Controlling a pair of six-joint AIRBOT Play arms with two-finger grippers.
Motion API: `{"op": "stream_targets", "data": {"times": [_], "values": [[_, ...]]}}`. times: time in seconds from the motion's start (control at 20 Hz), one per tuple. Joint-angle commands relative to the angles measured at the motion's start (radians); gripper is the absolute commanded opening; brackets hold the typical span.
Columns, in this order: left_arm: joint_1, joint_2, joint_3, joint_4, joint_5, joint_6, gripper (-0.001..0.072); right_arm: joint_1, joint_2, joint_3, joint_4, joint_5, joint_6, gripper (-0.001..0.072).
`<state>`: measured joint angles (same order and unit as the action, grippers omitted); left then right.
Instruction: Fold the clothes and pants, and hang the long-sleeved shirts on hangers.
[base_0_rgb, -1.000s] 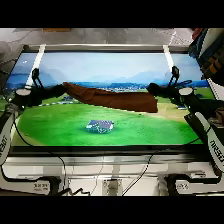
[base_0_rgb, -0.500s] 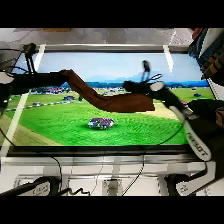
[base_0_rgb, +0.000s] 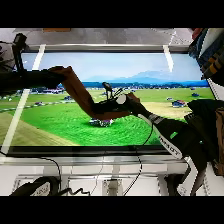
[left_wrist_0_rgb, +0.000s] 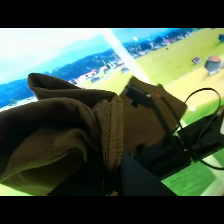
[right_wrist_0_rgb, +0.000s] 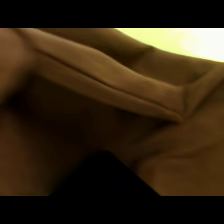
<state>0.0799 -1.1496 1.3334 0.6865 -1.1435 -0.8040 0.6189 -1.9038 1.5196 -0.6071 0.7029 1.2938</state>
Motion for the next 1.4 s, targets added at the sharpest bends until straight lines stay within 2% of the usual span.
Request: {"op": "stream_targets", "data": {"times": [0.0,0.2,0.35,0.55,0.75,0.8,0.85,0.9,0.95,1.0,1.05,1.15,1.35], "values": [[-0.070,-0.019,0.000,0.010,-0.028,0.001,0.0017,0.027,-0.009,0.013,-0.009,0.057,0.014,0.0013],[-0.222,-0.104,0.000,0.010,0.011,0.001,0.0017,-0.132,0.027,0.013,-0.068,0.217,0.043,0.0013],[-0.365,-0.218,0.000,0.009,0.171,0.001,0.0017,-0.328,0.097,0.013,-0.160,0.369,0.060,0.0013],[-0.574,-0.381,0.000,0.004,0.500,0.001,0.0018,-0.600,0.193,0.013,-0.245,0.600,0.060,0.0013],[-0.744,-0.517,0.000,0.001,0.928,0.001,0.0019,-0.786,0.249,0.013,-0.246,0.633,0.060,0.0014],[-0.773,-0.532,0.000,0.002,0.984,0.001,0.0065,-0.813,0.252,0.013,-0.246,0.633,0.058,0.0015],[-0.797,-0.538,0.000,0.002,1.012,0.001,0.0274,-0.833,0.251,0.013,-0.248,0.632,0.052,0.0061],[-0.812,-0.538,0.000,0.002,1.019,0.001,0.0502,-0.844,0.251,0.013,-0.251,0.620,0.042,0.0208],[-0.821,-0.538,0.000,0.002,1.017,0.001,0.0676,-0.848,0.251,0.013,-0.257,0.599,0.029,0.0460],[-0.827,-0.537,0.000,0.002,1.009,0.000,0.0701,-0.847,0.251,0.013,-0.260,0.578,0.014,0.0598],[-0.827,-0.534,0.000,0.002,0.995,0.000,0.0701,-0.838,0.251,0.013,-0.260,0.558,-0.007,0.0619],[-0.821,-0.521,0.000,0.002,0.976,0.001,0.0700,-0.808,0.251,0.013,-0.263,0.525,-0.056,0.0621],[-0.773,-0.478,0.000,0.002,0.974,0.001,0.0697,-0.727,0.222,0.013,-0.325,0.448,-0.058,0.0620]]}}
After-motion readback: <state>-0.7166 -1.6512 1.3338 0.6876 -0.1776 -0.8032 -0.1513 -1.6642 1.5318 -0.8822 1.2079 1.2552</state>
